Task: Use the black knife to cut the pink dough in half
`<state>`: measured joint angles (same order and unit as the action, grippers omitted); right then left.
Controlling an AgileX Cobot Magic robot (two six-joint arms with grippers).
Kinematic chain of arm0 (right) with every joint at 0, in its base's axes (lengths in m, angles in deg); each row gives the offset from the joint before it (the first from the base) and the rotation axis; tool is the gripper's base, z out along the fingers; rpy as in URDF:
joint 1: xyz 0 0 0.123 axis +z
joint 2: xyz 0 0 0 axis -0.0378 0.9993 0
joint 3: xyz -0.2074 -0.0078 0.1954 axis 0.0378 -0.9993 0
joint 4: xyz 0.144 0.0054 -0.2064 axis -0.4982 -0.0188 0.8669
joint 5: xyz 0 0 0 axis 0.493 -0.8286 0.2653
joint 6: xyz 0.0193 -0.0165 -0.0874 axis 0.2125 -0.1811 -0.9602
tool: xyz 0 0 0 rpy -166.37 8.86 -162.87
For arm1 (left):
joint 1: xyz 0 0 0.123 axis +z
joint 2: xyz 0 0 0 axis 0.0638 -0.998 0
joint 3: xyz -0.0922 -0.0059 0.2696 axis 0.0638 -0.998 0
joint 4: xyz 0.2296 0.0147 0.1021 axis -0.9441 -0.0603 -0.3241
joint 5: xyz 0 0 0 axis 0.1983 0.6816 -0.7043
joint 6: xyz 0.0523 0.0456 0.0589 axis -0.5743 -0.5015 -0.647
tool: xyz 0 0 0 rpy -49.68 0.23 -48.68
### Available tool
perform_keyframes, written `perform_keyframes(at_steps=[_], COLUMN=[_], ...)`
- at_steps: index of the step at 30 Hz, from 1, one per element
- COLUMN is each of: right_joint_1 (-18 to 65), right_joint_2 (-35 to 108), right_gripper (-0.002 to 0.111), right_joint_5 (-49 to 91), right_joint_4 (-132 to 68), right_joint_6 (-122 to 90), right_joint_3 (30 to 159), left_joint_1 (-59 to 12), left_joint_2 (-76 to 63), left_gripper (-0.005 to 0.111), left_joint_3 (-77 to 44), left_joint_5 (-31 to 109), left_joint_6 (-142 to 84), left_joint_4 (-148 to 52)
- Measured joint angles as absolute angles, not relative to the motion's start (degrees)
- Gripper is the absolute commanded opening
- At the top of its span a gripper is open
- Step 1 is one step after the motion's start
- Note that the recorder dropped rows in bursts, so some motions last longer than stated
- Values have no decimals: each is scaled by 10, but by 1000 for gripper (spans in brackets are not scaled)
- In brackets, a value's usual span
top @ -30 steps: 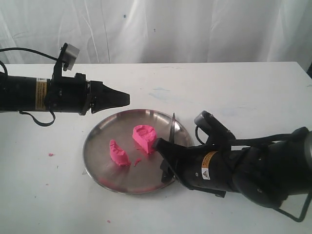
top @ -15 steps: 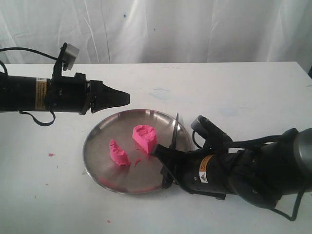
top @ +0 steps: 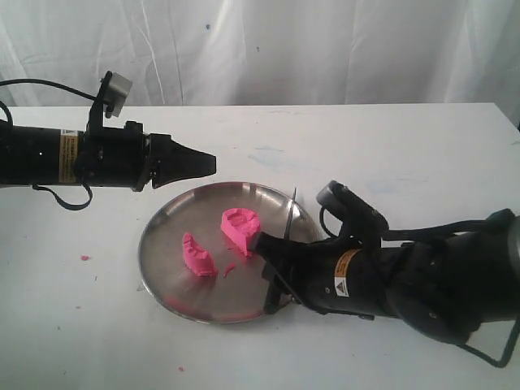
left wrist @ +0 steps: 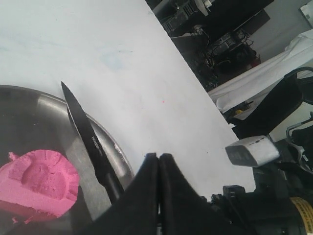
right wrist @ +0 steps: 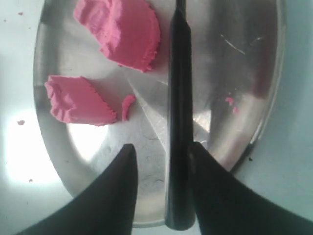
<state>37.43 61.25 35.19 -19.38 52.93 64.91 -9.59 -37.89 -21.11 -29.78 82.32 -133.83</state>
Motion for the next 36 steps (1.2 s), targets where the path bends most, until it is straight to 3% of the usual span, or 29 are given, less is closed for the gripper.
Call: perform_keyframes(at_steps=[21,24,29,36], right_joint_1=[374,374,374,374], right_joint_2=[406,351,254,133], right_gripper=[36,30,2,0], right_joint_5=[260,280,314,361], right_joint_4=[-194,-194,-194,-194], right_joint_6=[366,344,333,332], right_joint_3=[643,628,597,546], left_joint_1=[-96,-96,-96,-96], left_joint_2=[-379,-379,-379,-379], left_gripper=[0,0,0,0], left_joint_3=[-211,-211,-211,-211], left_joint_5=[-299,-299,-299,-299], left_joint_6=[797,797,796,796], left_joint_4=[-1333,-1346,-1352,-1354])
